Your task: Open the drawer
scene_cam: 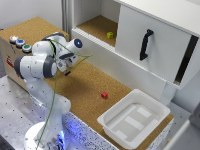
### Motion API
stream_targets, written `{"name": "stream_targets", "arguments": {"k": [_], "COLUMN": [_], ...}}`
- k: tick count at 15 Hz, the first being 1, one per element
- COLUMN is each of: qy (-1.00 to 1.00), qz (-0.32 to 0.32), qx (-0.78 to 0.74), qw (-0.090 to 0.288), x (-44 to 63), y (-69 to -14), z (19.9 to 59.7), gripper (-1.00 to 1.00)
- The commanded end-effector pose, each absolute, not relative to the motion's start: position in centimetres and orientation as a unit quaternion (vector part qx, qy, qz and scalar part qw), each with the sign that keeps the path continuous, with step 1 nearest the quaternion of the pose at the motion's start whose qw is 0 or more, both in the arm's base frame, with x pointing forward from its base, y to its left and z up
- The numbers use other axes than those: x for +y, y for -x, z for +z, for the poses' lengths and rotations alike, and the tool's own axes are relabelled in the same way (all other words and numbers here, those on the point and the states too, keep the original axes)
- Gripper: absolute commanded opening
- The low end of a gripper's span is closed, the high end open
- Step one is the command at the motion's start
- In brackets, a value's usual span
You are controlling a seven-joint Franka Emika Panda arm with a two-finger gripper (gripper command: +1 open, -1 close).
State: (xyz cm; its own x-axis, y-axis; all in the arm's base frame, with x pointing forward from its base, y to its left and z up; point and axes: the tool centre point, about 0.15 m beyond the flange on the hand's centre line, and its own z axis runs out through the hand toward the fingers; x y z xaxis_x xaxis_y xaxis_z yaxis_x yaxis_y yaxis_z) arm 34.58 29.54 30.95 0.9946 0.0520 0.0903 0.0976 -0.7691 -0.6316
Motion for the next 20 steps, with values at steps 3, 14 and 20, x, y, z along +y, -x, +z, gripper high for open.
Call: {"name": "stream_targets", "arguments": {"k": [3,14,20], "qy": [0.935,0.935,0.936], "qz": [-0.029,-0.039,-0.039], "qx": [-0.030,-0.007,-0.006], "qw": [0.352,0.354,0.349], "x": [25.1,21.4,19.5], "y": [-36.4,-36.0,-35.7], "z": [27.6,26.9,26.9], "gripper": [-1.00,-1.00,-1.00]}}
